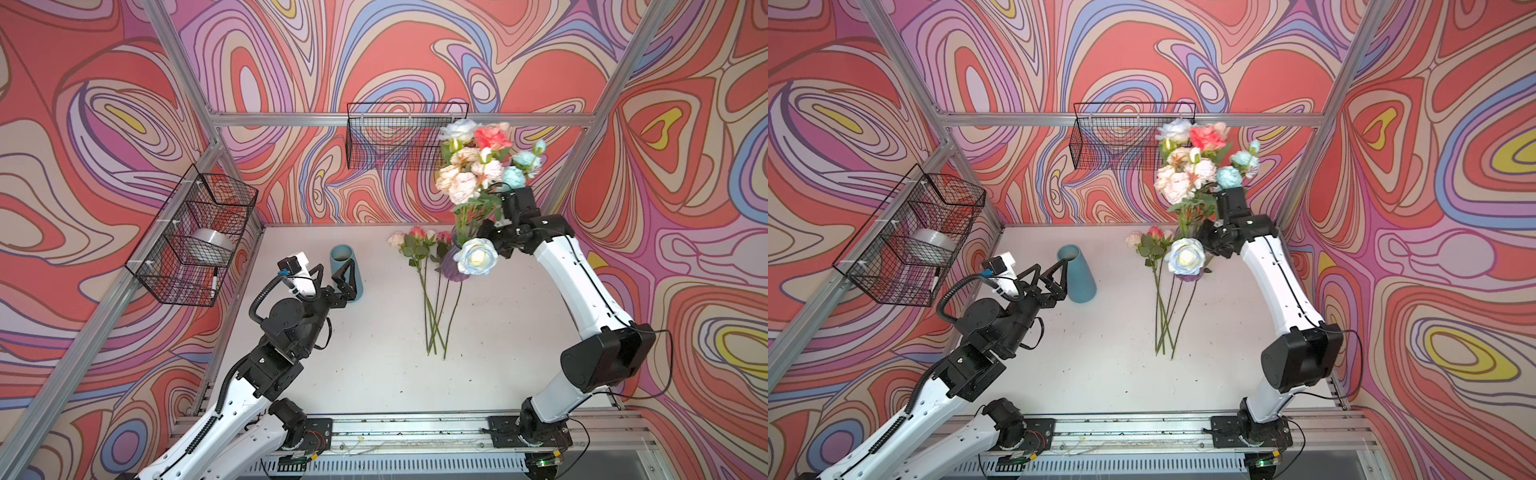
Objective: Arrange the flowers into the vase
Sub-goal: 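Grasp the purple vase with the right gripper and slide it farther away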
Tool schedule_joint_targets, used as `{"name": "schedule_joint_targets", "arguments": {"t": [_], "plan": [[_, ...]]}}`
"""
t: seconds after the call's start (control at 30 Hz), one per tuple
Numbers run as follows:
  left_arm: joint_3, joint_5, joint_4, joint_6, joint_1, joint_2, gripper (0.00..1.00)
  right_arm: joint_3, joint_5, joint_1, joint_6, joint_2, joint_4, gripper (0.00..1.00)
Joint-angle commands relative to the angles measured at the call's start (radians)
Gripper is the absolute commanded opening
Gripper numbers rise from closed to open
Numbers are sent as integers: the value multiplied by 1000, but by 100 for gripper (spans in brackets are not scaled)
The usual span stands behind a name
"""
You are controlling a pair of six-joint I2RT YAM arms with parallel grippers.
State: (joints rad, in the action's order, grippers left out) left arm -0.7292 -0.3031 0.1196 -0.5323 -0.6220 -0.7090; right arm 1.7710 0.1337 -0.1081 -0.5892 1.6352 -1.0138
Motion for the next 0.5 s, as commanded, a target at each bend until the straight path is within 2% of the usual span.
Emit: {"name": "schedule_joint_targets", "arguments": {"t": [0.0, 0.1, 0.23, 0.33, 0.47], "plan": [[-35, 57, -9, -25, 2, -13, 94, -24, 21, 101, 29, -77, 128, 0], [-35, 70, -8, -33, 2, -25, 94, -45, -13, 174, 47, -65, 157, 0], [-40, 98, -13, -46, 0, -44, 93, -23, 44, 265, 35, -6, 207, 0], [-45, 115, -15, -49, 1, -56, 93, 30, 88, 286, 15, 76, 216, 0], [-47, 108, -23, -49, 2, -63, 92, 50, 92, 312, -25, 144, 244, 0]]}}
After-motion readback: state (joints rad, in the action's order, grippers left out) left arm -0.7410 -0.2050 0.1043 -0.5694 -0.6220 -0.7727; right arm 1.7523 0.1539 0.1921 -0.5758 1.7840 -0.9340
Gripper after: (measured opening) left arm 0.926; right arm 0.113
